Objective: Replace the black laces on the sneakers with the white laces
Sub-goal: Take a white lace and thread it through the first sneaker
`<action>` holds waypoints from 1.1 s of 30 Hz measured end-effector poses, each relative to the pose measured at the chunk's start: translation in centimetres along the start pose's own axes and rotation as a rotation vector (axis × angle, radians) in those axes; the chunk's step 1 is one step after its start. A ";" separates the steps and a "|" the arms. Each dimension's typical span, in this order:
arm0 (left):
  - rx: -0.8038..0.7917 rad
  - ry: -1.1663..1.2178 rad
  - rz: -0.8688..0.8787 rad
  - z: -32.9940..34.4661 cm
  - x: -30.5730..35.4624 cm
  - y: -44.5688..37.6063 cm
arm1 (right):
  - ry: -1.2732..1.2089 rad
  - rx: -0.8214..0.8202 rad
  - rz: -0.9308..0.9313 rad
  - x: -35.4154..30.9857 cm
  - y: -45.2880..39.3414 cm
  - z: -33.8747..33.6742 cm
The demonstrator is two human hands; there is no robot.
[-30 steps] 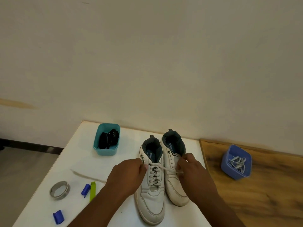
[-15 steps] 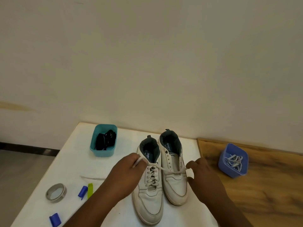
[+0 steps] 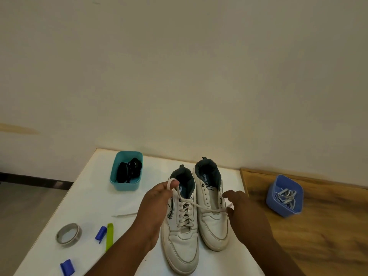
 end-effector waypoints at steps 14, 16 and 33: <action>-0.007 -0.011 0.037 -0.1 -0.8 -0.4 | 0.069 -0.112 0.045 1.2 -0.4 1.4; -0.007 0.015 0.039 0.0 -0.7 -0.5 | 0.047 -0.118 0.042 1.3 -0.4 1.7; -0.091 0.117 0.076 0.5 -1.1 -1.0 | -0.041 -0.109 -0.042 0.9 0.3 0.9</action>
Point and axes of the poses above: each hand's wrist, its own y-axis away from the middle knuckle, its own z-axis out of the palm, x = y × z, the point moved 2 cm from there along -y, towards the middle knuckle, and after that the axes turned 3 degrees about -x, right-handed, at the moved point
